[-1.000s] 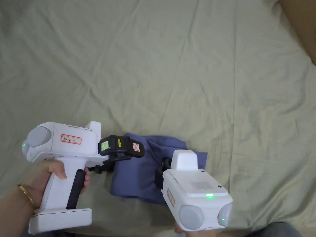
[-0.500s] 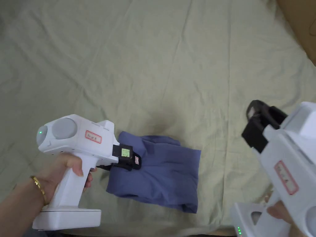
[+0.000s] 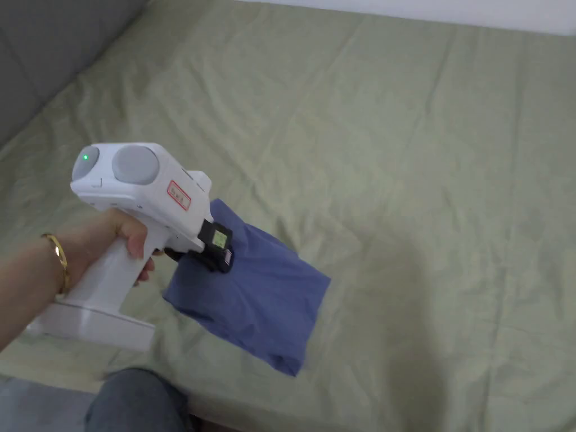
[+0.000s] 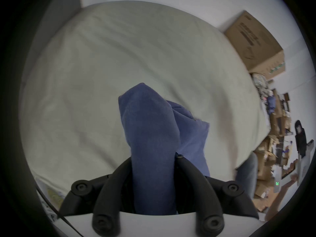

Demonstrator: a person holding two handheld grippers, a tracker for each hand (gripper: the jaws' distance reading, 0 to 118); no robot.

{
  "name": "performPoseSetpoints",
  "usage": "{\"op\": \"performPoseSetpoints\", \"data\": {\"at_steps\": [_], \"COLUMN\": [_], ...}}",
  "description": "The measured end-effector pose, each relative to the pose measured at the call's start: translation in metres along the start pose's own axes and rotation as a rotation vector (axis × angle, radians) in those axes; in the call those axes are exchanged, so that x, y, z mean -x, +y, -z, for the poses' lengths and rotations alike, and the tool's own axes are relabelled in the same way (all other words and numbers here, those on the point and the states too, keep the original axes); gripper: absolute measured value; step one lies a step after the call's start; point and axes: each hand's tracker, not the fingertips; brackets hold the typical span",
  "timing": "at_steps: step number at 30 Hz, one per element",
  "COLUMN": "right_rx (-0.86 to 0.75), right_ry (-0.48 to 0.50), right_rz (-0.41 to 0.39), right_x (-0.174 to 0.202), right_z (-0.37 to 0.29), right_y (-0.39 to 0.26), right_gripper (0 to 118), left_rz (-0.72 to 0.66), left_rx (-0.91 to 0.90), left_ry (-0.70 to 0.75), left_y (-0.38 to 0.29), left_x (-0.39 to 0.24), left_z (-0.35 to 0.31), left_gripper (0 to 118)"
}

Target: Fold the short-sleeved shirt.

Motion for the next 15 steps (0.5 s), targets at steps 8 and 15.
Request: {"op": "performPoseSetpoints", "data": {"at_steps": [8, 15], "right_rx": [0.013, 0.047], "right_ry": [0.034, 0.066], "right_rz": [-0.050, -0.073], "right_x": [0.040, 0.063], "right_z": [0.029, 0.047], "right_y": [0.004, 0.003], "right_gripper": [0, 0], "left_rz": [-0.120, -0.202], "left_rx": [-0.053, -0.050], "left_ry": [0.407, 0.618], "left_y": [0.014, 0.028], "left_x": [0.153, 0.243], "left_z": [-0.043, -0.039], "left_gripper": [22, 62]}}
